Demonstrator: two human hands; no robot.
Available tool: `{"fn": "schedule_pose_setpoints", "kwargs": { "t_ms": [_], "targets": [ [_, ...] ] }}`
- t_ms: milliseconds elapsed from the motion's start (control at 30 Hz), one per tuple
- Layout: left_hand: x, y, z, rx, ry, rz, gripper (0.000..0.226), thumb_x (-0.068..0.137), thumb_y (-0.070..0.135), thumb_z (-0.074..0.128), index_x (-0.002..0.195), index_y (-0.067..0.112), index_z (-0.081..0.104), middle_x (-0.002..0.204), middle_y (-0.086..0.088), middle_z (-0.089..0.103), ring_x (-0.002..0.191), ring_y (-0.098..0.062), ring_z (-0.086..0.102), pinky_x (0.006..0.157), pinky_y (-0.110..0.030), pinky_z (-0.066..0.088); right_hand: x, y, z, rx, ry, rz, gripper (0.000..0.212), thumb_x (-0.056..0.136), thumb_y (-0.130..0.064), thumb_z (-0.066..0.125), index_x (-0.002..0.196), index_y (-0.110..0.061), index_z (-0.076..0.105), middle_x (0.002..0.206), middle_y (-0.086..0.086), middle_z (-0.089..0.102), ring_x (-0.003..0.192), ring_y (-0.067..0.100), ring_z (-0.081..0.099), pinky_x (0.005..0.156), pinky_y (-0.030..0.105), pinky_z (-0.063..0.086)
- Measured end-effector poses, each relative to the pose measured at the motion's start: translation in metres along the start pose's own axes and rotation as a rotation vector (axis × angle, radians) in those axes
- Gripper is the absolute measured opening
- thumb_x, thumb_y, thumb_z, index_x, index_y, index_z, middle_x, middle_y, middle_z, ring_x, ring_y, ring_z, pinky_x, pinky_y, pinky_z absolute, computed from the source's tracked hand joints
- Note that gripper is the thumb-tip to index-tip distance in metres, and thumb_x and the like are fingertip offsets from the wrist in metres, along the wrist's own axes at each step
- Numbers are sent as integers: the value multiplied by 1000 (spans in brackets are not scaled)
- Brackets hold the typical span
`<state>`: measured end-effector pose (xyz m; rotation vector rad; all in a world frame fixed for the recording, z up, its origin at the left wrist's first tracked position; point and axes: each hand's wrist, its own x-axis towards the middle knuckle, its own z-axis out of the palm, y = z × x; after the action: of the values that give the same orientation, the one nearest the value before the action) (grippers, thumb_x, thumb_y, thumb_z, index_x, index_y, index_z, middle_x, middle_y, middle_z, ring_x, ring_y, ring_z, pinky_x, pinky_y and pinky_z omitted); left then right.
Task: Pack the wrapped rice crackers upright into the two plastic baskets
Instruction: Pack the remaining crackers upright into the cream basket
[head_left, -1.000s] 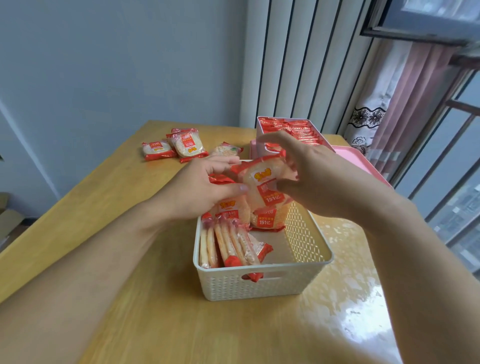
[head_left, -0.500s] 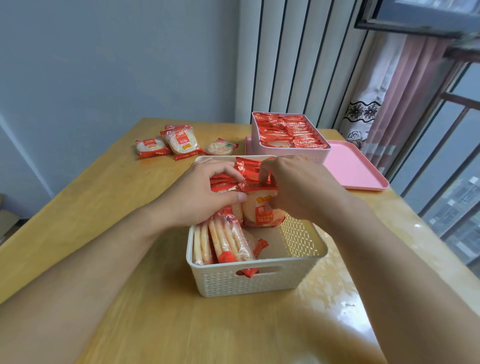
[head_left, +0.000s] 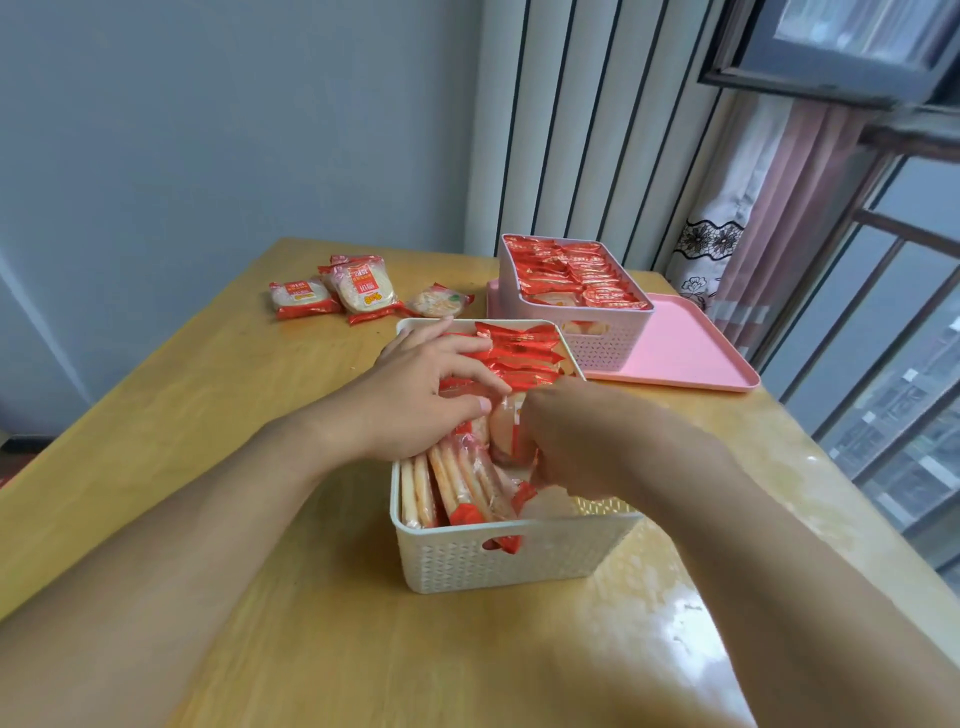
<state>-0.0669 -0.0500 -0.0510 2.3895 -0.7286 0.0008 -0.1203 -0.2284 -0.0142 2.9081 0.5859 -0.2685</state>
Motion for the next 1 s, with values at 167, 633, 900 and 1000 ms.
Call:
{"fn": "schedule_pose_setpoints", "kwargs": {
  "t_ms": [167,633,900,1000],
  "targets": [
    [-2,5,-1,64,-27,-25,23,92,44,66,113,53,66,157,22,37,153,-6,6,125,-49,2,14,-13,14,79,-38,23,27,92,-19,62,117,-9,65,115,11,68,99,30,64,77,29,43],
    [-4,15,-4,143,-96,-65,28,91,50,66,120,50,65,164,19,24,154,-8,-4,125,-48,-5,-9,-9,-5,113,-76,23,23,99,-19,45,110,-18,65,107,0,64,88,20,51,71,27,34],
    [-4,14,-6,206,-169,-73,40,90,57,63,129,53,59,167,19,14,154,-10,-12,124,-49,-8,-14,-2,-14,47,-94,93,13,95,-24,50,87,-20,59,88,-2,61,81,22,57,57,27,40],
    [-3,13,-5,245,-185,-66,43,90,61,60,132,55,56,167,18,11,154,-10,-15,124,-49,-10,-18,3,-17,48,-76,123,13,89,-21,54,82,-20,65,80,-2,65,74,19,61,55,28,44]
  ]
}}
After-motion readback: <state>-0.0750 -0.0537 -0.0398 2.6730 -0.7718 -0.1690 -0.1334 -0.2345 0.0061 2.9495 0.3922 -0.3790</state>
